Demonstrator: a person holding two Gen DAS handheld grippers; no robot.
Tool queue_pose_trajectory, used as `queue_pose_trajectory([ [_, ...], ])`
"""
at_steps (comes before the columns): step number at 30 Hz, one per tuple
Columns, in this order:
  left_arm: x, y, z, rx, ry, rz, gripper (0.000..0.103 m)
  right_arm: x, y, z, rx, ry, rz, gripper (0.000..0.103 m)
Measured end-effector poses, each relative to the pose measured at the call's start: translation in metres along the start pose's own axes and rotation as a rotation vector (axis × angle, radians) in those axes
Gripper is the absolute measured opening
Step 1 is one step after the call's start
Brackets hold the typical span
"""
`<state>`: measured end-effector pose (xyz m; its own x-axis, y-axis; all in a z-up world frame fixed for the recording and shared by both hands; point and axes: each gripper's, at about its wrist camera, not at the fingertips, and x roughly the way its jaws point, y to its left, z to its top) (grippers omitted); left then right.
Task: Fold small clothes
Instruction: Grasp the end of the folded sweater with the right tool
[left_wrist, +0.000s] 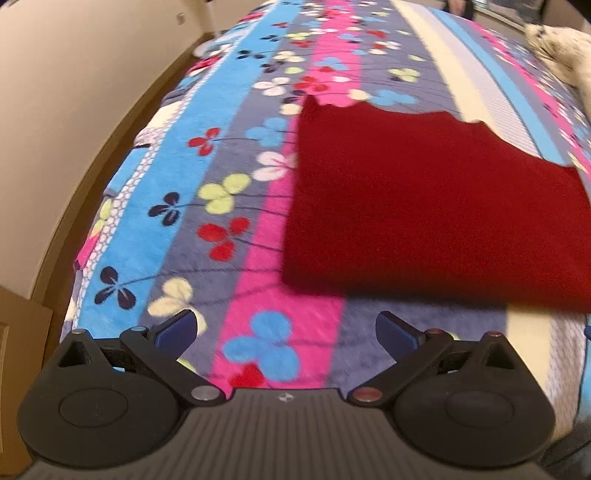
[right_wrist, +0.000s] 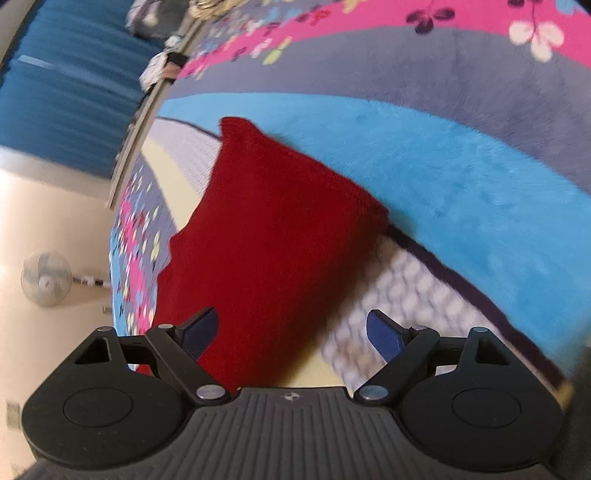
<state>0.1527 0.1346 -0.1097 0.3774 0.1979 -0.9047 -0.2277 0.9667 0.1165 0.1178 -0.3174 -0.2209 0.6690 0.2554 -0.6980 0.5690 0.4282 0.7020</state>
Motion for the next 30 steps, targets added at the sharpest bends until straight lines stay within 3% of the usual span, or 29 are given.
queue_pose_trajectory([
  [6,0.036,0.026,0.018,-0.084,0.042,0.038,0.103,0.052,-0.01,0.028,0.154,-0.028,-0.003,0.091],
  [10,0.057,0.039,0.022,-0.115,0.077,0.057,0.103,0.065,-0.019,0.027,0.254,-0.062,0.069,0.097],
  [16,0.075,0.053,0.018,-0.136,0.11,0.063,0.103,0.07,-0.024,0.023,0.2,-0.078,0.112,0.099],
  [18,0.079,0.057,0.015,-0.138,0.11,0.068,0.103,0.066,-0.023,0.024,0.193,-0.096,0.098,0.088],
  [19,0.082,0.059,0.015,-0.142,0.106,0.072,0.103,0.063,-0.021,0.025,0.195,-0.113,0.073,0.05],
  [20,0.085,0.064,0.014,-0.156,0.104,0.083,0.103,0.06,-0.018,0.027,0.185,-0.133,0.05,0.027],
  [22,0.09,0.074,0.017,-0.189,0.098,0.083,0.103,0.05,-0.009,0.03,0.176,-0.151,0.066,0.019],
  [25,0.102,0.086,0.022,-0.222,0.091,0.108,0.103,0.035,0.023,0.024,0.042,-0.198,0.063,0.019],
  [27,0.119,0.087,0.025,-0.201,0.131,0.117,0.103,0.038,0.037,0.022,-0.032,-0.212,-0.023,0.018],
  [30,0.136,0.087,0.021,-0.219,0.176,0.053,0.102,0.057,0.046,0.026,-0.101,-0.189,-0.203,0.018],
])
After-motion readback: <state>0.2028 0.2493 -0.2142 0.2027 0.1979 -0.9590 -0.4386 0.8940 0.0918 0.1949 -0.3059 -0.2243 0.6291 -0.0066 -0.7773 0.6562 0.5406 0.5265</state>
